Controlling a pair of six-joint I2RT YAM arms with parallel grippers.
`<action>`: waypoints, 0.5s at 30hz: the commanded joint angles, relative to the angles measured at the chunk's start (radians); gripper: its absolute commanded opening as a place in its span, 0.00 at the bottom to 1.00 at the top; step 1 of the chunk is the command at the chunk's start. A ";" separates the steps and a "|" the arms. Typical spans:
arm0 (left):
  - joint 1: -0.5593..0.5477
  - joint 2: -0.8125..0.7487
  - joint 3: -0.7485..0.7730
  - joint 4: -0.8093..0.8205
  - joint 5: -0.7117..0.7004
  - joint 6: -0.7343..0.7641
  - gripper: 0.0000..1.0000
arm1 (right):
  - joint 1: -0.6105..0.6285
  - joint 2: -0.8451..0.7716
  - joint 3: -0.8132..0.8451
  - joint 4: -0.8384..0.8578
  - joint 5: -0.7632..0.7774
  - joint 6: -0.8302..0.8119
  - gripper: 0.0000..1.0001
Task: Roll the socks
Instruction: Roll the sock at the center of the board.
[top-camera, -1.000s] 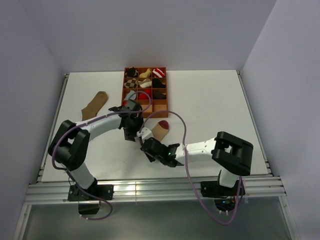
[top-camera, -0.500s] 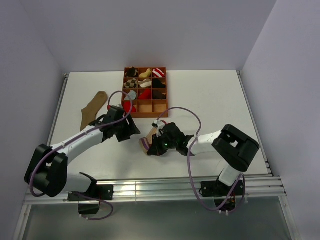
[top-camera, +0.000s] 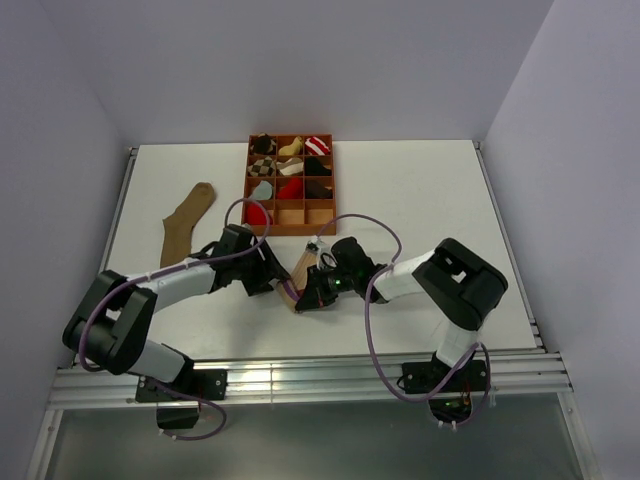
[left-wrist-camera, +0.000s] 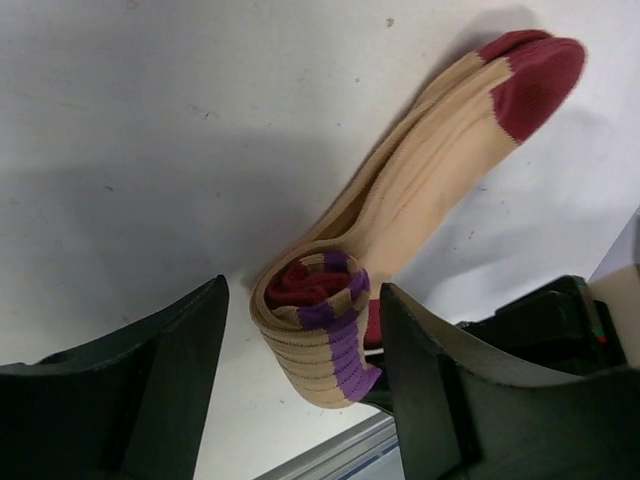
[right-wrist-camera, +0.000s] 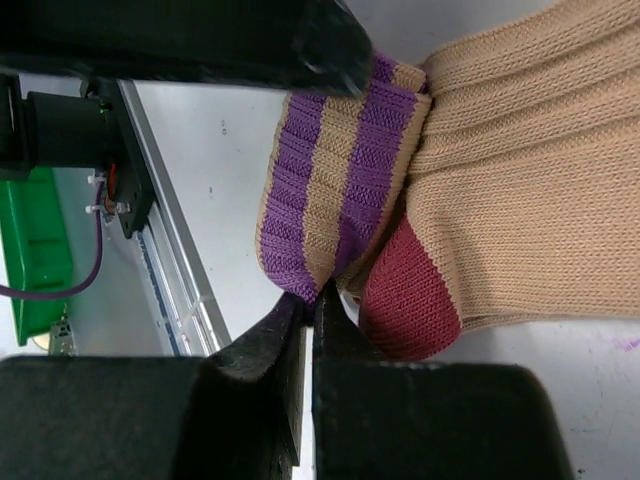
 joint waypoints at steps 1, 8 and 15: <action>-0.010 0.043 0.007 0.044 0.023 -0.018 0.66 | -0.012 0.024 0.035 -0.070 -0.024 -0.024 0.00; -0.036 0.100 -0.001 -0.028 -0.013 -0.016 0.45 | -0.032 0.036 0.057 -0.106 -0.015 -0.032 0.01; -0.056 0.203 0.108 -0.172 -0.055 0.057 0.14 | -0.028 -0.115 0.089 -0.285 0.187 -0.122 0.24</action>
